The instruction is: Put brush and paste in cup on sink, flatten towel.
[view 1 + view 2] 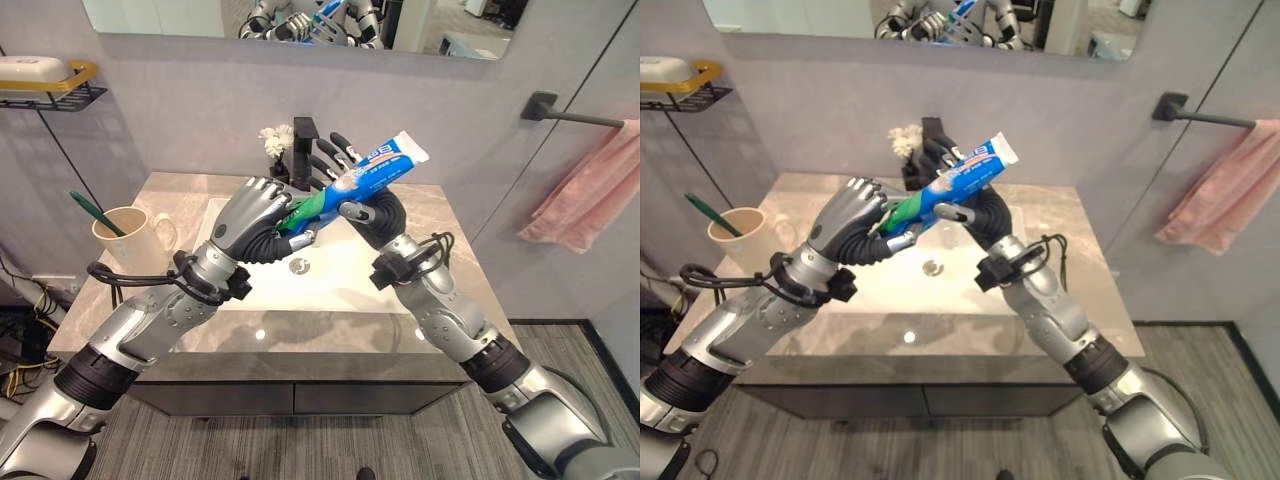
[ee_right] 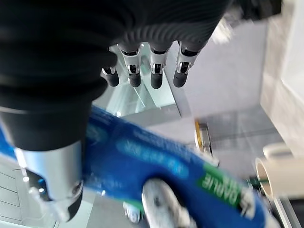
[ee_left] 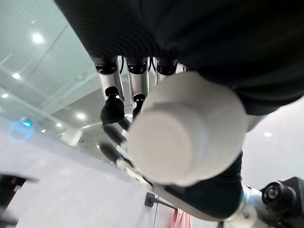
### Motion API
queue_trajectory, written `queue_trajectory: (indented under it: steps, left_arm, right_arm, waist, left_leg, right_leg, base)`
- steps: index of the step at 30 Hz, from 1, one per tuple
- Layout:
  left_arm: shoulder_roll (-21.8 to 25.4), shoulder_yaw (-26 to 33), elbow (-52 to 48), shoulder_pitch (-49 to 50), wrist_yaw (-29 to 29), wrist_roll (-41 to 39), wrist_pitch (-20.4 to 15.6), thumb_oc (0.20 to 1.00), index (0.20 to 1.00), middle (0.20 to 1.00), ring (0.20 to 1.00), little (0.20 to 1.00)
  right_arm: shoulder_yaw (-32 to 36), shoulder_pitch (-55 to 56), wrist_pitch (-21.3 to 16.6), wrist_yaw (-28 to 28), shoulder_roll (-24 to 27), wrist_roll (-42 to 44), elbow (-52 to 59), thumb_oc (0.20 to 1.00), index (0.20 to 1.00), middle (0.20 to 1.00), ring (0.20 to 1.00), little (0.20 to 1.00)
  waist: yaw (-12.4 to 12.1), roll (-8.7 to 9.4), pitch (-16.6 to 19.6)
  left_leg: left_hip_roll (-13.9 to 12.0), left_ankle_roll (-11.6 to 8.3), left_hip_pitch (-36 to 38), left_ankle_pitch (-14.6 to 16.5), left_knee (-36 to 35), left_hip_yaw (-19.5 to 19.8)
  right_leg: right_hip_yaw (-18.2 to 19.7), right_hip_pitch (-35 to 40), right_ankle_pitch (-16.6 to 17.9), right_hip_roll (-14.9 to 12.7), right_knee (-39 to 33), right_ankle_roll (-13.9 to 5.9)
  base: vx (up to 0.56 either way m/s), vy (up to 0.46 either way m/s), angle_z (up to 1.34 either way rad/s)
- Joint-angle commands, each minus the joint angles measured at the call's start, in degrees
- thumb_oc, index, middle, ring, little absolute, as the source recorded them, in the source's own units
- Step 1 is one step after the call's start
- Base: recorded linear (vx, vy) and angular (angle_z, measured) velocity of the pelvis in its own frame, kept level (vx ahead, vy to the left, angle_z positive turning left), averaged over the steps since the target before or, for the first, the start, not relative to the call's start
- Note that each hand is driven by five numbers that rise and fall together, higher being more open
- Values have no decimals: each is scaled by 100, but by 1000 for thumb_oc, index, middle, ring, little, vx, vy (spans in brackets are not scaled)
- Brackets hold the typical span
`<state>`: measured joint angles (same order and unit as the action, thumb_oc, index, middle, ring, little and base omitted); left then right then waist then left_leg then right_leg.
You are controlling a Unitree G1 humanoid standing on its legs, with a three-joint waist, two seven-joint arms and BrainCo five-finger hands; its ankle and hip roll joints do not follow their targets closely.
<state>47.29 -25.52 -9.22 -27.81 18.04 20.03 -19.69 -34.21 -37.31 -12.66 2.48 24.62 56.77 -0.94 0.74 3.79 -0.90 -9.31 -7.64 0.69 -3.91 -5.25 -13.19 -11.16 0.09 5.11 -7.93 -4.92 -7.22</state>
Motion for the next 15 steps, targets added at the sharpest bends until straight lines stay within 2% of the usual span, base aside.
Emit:
queue_trajectory:
  steps: [1, 6, 7, 8, 9, 10, 15]
  left_arm:
    - [78, -228, -224, -530, 64, -302, -109, 200, 200, 200, 200, 200]
    - [61, -299, -175, -512, 64, -280, -67, 200, 200, 200, 200, 200]
    - [52, -309, -147, -524, 96, -263, -60, 200, 200, 200, 200, 200]
    - [35, -329, -110, -535, 125, -253, -42, 200, 200, 200, 200, 200]
    - [25, -312, -113, -519, 132, -262, -35, 200, 200, 200, 200, 200]
    - [23, -295, -103, -495, 146, -261, -33, 200, 200, 200, 200, 200]
    - [-20, -295, -91, -383, 196, -211, -16, 200, 200, 200, 200, 200]
  right_arm:
    - [15, -931, -385, -88, -315, 348, -85, 1000, 1000, 1000, 1000, 1000]
    - [94, -866, -486, -152, -600, 460, -80, 1000, 1000, 1000, 1000, 1000]
    - [116, -834, -512, -172, -676, 480, -91, 937, 937, 937, 937, 937]
    - [125, -814, -529, -203, -782, 516, -126, 586, 586, 586, 586, 586]
    - [131, -819, -528, -205, -819, 525, -111, 313, 313, 313, 313, 313]
    - [121, -789, -537, -216, -842, 544, -100, 200, 200, 200, 200, 200]
    - [199, -725, -633, -320, -962, 507, -39, 200, 200, 200, 200, 200]
  waist:
    - [-90, 238, 54]
    - [-145, 254, 12]
    - [-153, 251, 3]
    - [-169, 256, 1]
    - [-179, 258, -4]
    - [-180, 263, -4]
    - [-180, 258, -5]
  left_leg:
    - [-25, 21, 12, 120, 25, 336]
    - [15, 30, -115, 102, 25, 393]
    - [23, 30, -135, 96, 25, 398]
    - [34, 33, -168, 93, 25, 409]
    - [41, 35, -179, 97, 25, 414]
    - [43, 38, -178, 98, 25, 410]
    - [65, 46, -177, 111, 25, 417]
  right_leg:
    - [76, 107, 150, -509, 22, -448]
    - [13, 47, 185, -552, 2, -468]
    - [9, 31, 195, -562, 1, -471]
    - [-9, 5, 209, -578, -1, -478]
    - [-4, 0, 214, -583, -3, -478]
    - [-6, -5, 220, -594, -3, -479]
    - [-21, 14, 215, -618, -6, -483]
  base:
    - [-5, 24, 19]
    - [-3, 25, 8]
    - [-2, 28, 8]
    - [-2, 23, 8]
    - [9, 23, 8]
    - [17, 20, 4]
    - [0, 0, 0]
